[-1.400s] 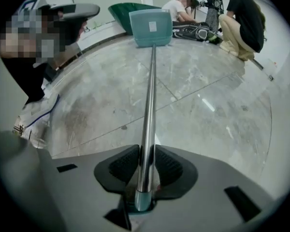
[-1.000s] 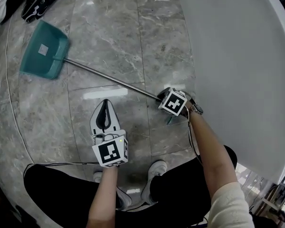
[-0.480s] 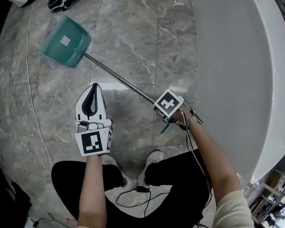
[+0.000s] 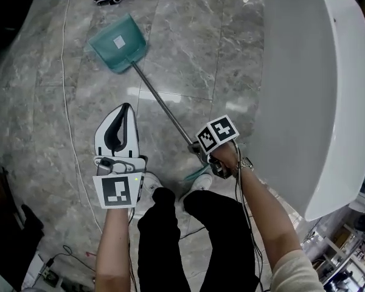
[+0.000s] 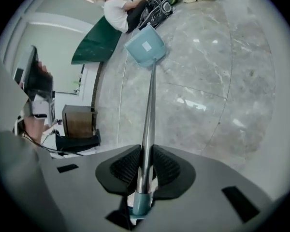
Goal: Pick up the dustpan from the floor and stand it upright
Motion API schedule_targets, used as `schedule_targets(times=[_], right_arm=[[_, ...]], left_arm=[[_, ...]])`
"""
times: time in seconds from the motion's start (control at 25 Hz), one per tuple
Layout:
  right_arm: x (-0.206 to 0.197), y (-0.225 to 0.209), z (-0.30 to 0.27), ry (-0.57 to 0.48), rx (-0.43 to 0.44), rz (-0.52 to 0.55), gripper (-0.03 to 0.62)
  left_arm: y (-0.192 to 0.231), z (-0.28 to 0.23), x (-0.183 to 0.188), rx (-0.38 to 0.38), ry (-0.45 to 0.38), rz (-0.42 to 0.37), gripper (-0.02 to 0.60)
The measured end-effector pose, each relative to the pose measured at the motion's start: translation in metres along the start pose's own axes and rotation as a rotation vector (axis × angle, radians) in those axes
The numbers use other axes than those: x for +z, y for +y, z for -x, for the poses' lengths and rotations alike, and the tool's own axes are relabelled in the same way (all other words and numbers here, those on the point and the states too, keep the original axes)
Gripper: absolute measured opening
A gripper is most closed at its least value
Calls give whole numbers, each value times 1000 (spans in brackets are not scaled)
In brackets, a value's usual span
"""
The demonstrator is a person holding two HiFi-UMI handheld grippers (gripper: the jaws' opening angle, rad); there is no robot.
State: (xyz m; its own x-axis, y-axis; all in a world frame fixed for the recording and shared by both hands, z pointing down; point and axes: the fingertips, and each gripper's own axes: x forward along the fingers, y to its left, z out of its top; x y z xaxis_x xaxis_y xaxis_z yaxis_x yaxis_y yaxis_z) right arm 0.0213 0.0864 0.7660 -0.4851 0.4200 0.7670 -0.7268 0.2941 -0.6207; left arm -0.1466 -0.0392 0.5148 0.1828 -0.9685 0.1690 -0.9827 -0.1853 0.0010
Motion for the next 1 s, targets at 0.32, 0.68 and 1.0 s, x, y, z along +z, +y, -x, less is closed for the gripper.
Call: schedule_targets(times=[0.32,0.68,1.0], right_arm=[[1,119,25,-71,403,-297,94],[40,244,62,-126,700,-550,95],[110,334,97,-202,910,-820,101]], left_arm=[[-14,61,58,-23,24,98,8],[45,92,133,17,15,125,8],[106,80,203,36,-34,129,8]])
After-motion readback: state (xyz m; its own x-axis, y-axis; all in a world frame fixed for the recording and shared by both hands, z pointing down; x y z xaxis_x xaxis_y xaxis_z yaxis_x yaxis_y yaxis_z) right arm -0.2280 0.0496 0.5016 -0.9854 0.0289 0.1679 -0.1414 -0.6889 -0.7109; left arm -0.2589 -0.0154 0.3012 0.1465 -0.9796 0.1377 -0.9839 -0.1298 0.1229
